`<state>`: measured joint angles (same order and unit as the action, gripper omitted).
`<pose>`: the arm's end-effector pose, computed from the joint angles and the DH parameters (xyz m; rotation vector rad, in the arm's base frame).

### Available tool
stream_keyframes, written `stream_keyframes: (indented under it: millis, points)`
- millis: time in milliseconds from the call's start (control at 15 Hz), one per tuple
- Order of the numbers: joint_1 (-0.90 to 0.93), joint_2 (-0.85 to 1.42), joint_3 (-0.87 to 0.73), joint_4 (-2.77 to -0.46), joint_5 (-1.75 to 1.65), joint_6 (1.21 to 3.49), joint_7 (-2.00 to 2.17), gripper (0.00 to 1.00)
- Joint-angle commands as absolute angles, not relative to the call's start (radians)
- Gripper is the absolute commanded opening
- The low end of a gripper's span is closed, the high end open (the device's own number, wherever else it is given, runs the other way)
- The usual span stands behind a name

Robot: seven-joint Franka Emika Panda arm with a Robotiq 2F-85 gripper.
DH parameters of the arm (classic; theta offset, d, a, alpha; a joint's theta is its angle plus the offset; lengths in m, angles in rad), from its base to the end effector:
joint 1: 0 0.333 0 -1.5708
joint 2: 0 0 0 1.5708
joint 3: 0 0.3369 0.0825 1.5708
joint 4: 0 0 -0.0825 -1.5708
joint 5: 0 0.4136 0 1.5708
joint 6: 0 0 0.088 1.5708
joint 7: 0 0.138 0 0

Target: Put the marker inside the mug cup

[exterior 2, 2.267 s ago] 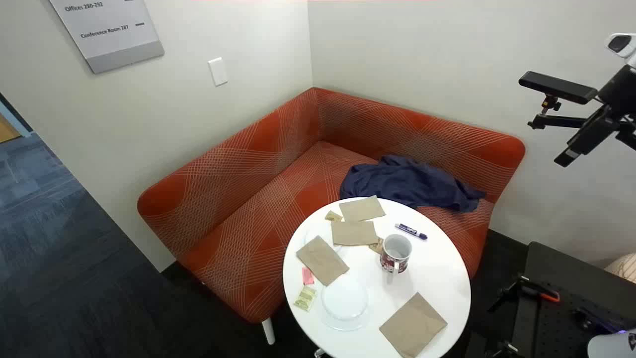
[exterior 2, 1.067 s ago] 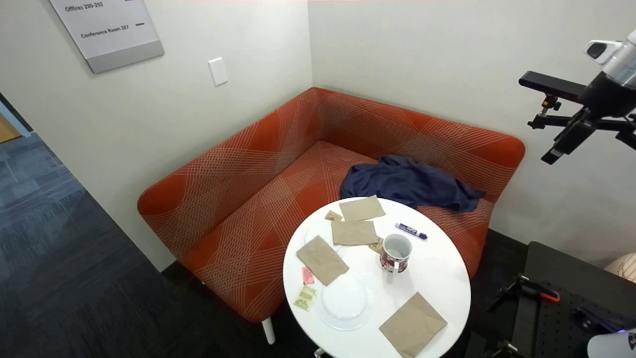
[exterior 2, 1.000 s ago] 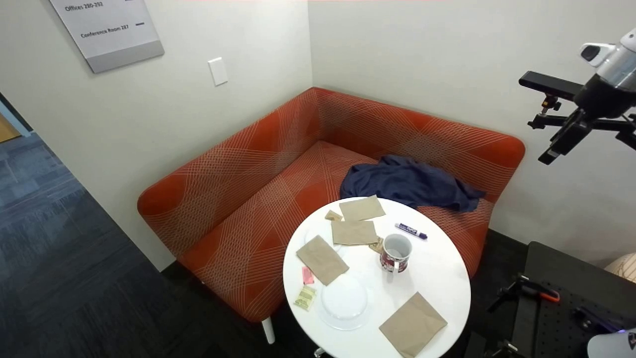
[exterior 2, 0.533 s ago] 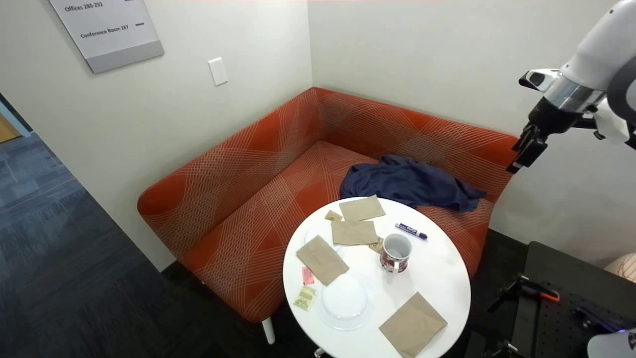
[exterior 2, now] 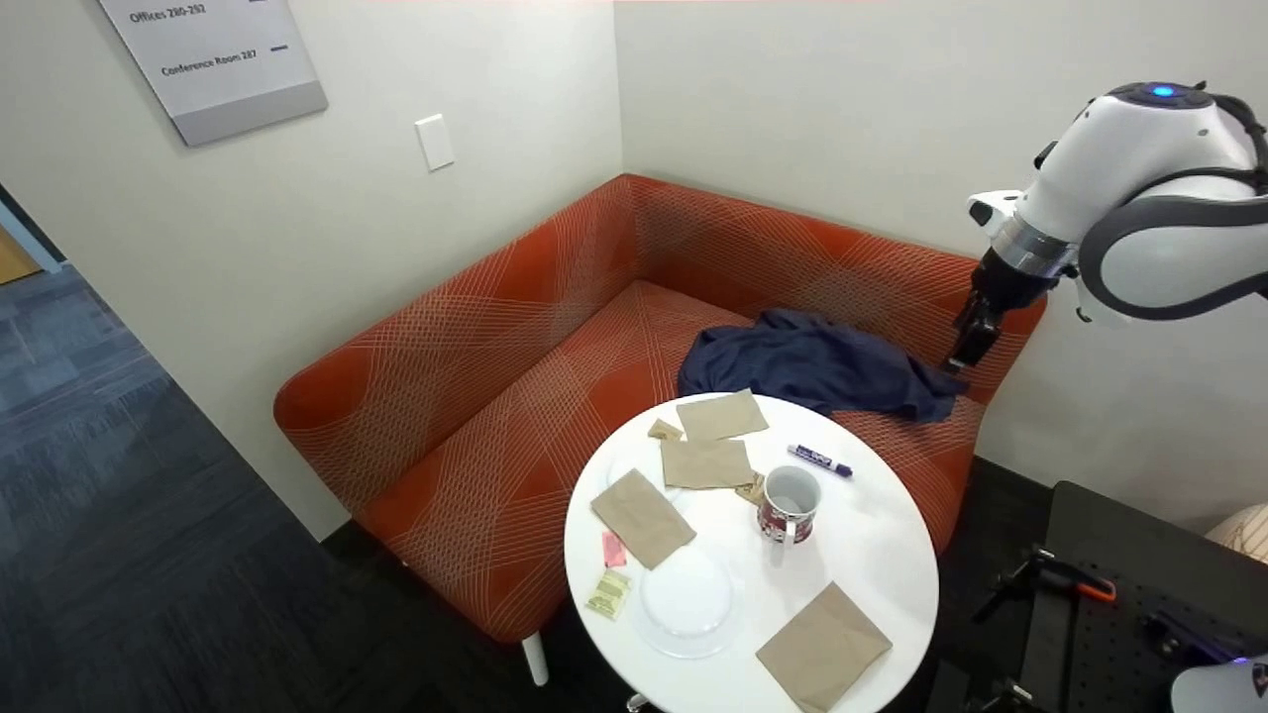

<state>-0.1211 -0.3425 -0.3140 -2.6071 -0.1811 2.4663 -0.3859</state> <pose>0.4089 -0.1873 0.3522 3.0322 0.1348 0.2555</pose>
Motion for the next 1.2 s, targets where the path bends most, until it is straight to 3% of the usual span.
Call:
stream_keyframes:
  millis: [0, 1133]
  points:
    - [-0.130, -0.236, -0.295, -2.608, -0.144, 2.573, -0.374, 1.00]
    - [-0.145, 0.181, -0.187, -2.560, -0.023, 2.834, -0.318, 1.00]
